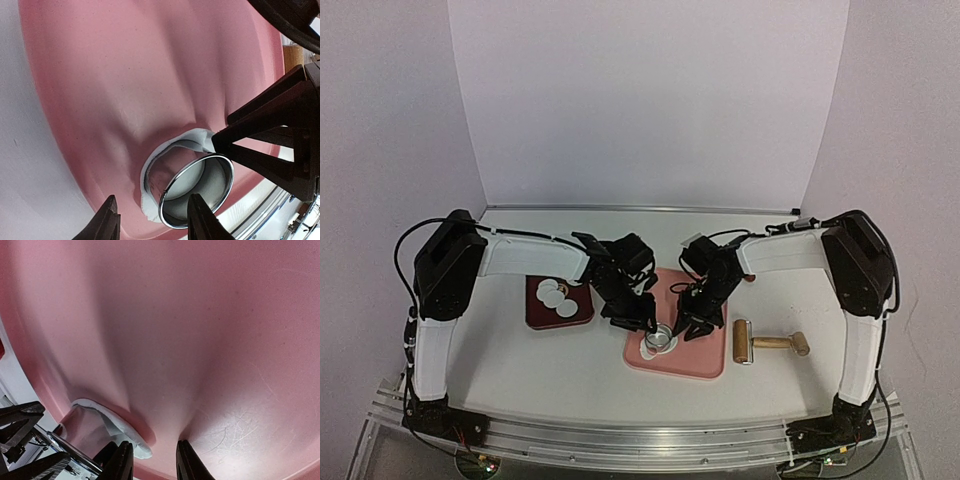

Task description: Roll out the dumpling wrappers from the dough

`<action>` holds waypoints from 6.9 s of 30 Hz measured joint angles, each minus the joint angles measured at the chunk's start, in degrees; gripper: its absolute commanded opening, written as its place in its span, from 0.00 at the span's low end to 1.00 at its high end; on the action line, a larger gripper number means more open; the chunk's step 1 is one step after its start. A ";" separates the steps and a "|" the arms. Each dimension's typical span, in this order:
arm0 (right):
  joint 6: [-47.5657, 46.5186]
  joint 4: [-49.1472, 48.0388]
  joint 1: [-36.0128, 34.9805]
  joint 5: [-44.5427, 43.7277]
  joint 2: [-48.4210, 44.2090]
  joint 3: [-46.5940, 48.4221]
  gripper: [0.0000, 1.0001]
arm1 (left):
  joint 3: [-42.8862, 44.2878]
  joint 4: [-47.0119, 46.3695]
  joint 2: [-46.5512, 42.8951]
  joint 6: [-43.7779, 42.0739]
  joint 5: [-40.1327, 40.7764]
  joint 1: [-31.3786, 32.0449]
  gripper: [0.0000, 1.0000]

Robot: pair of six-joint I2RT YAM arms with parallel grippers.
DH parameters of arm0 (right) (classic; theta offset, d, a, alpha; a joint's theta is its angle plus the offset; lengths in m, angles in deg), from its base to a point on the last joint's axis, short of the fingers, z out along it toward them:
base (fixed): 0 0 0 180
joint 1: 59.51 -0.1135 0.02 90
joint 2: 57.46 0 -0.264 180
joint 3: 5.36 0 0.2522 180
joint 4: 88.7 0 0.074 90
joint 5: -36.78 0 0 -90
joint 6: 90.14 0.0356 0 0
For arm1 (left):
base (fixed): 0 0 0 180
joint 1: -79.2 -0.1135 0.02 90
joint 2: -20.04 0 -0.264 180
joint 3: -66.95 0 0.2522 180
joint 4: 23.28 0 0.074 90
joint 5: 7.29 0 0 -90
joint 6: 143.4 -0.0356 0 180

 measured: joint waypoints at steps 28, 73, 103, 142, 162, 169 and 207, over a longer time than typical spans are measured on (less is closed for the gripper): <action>-0.54 18.84 -7.06 -12.43 9.44 16.93 0.09 | 2.20 3.27 2.12 -3.66 4.64 2.39 0.00; 1.07 24.39 -2.10 -21.89 3.84 8.22 0.09 | 8.02 5.06 5.55 -4.68 5.96 4.09 0.00; 0.38 21.78 3.88 -17.51 17.24 30.55 0.04 | 8.02 4.25 5.97 -4.65 4.48 3.43 0.00; -9.97 11.22 11.41 -17.96 2.76 21.27 0.53 | 13.68 6.10 8.21 -6.10 7.97 4.48 0.41; -11.15 8.46 11.41 -13.70 -6.74 8.78 0.75 | 9.55 -4.81 -1.85 1.51 3.25 0.00 0.71; -11.33 7.50 11.41 -12.57 -7.18 6.90 0.75 | 12.88 -8.24 0.13 3.97 -0.77 -3.68 0.71; -12.38 5.70 9.70 -12.07 -17.76 3.51 0.68 | 6.97 -7.14 -1.19 -1.29 0.55 -4.61 0.73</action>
